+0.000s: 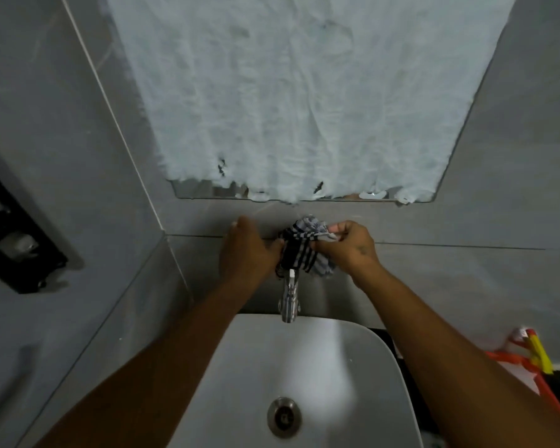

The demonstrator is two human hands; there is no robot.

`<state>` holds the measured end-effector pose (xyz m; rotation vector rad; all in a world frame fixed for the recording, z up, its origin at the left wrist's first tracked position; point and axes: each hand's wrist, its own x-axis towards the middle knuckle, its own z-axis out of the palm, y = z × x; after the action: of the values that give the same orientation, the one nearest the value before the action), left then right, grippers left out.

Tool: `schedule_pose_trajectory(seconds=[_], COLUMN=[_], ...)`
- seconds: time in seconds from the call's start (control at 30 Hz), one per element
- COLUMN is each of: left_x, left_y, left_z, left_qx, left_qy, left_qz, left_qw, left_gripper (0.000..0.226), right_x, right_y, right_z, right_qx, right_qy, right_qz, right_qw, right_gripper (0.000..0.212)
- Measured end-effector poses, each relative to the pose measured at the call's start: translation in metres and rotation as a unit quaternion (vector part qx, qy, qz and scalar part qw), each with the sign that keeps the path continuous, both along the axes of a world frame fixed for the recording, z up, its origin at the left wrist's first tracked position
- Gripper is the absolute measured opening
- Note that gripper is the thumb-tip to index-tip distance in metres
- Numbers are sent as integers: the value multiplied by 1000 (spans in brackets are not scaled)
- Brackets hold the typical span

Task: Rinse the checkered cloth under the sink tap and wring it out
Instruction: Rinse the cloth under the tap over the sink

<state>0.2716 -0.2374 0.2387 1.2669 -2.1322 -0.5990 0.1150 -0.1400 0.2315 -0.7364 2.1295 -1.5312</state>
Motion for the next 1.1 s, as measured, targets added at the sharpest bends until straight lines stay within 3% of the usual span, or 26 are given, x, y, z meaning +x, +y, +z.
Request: schedule_pose_trajectory(seconds=[0.1, 0.17, 0.2, 0.23, 0.27, 0.33, 0.37, 0.4, 0.43, 0.47, 0.5, 0.53, 0.6, 0.67, 0.7, 0.73, 0.77, 0.8, 0.83, 0.87, 0.93, 0.97, 1.0, 1.03, 1.1], left_x=[-21, -33, -37, -38, -37, -28, -26, -26, -31, -38, -45, -56, -67, -63, -54, -43, -35, -29, -28, -33, -45, -45, -42, -34, -8], left_y=[14, 14, 9, 3, 0, -4, -8, -8, -7, -2, 6, 14, 25, 9, -2, -6, -10, -12, -10, -6, 15, 31, 44, 55, 72], left_z=[-5, -5, -9, -12, -13, -17, -21, -21, -23, -21, -15, -16, -17, -14, -14, -9, -10, -10, -8, -7, -9, -13, -20, -31, -54], left_qx=[72, 142, 192, 276, 391, 567, 597, 593, 541, 444, 300, 189, 122, 205, 302, 441, 549, 586, 570, 494, 234, 97, 10, 6, 124], left_qy=[7, 31, 68, 119, 174, 255, 270, 272, 255, 187, 58, -33, -90, 4, 95, 179, 221, 229, 212, 176, 17, -75, -97, -53, 167], left_qz=[-91, -102, -92, -77, -66, -86, -98, -101, -90, -76, -72, -65, -55, -49, -43, -53, -67, -83, -88, -82, -63, -32, -19, -26, -60], left_qw=[993, 984, 975, 951, 902, 778, 749, 751, 797, 873, 950, 979, 987, 978, 948, 878, 804, 773, 789, 848, 970, 992, 995, 998, 976], left_gripper=[49, 39, 30, 22, 24, 40, 42, 40, 35, 30, 30, 32, 32, 25, 26, 32, 38, 42, 41, 42, 52, 57, 58, 54, 48], right_x=[4, -2, -10, -22, -34, -56, -65, -72, -77, -80, -83, -85, -88, -92, -94, -95, -96, -95, -94, -94, -92, -90, -90, -89, -89], right_y=[1, 19, 28, 36, 43, 48, 46, 43, 39, 34, 30, 25, 16, 11, 10, 9, 9, 9, 8, 6, 5, 5, 6, 7, 8], right_z=[-9, -18, -24, -31, -38, -51, -59, -65, -71, -76, -81, -85, -92, -97, -98, -98, -99, -99, -99, -99, -97, -97, -97, -97, -97], right_qx=[-54, -51, -22, 6, 35, 79, 91, 96, 95, 92, 84, 77, 62, 43, 39, 38, 39, 42, 44, 44, 39, 38, 38, 39, 45], right_qy=[28, 261, 416, 541, 613, 676, 696, 714, 727, 736, 743, 749, 757, 763, 765, 767, 768, 767, 765, 762, 753, 750, 748, 747, 747], right_qz=[27, 31, 21, 5, -8, -5, -2, -4, -12, -25, -39, -52, -72, -73, -72, -72, -71, -71, -72, -73, -70, -66, -64, -63, -58], right_qw=[998, 964, 909, 841, 789, 733, 712, 694, 680, 670, 663, 656, 646, 641, 638, 636, 635, 636, 638, 643, 653, 657, 660, 661, 660], right_gripper=[29, 26, 27, 30, 36, 53, 60, 67, 72, 77, 81, 85, 92, 95, 95, 95, 95, 95, 95, 95, 93, 92, 92, 92, 93])
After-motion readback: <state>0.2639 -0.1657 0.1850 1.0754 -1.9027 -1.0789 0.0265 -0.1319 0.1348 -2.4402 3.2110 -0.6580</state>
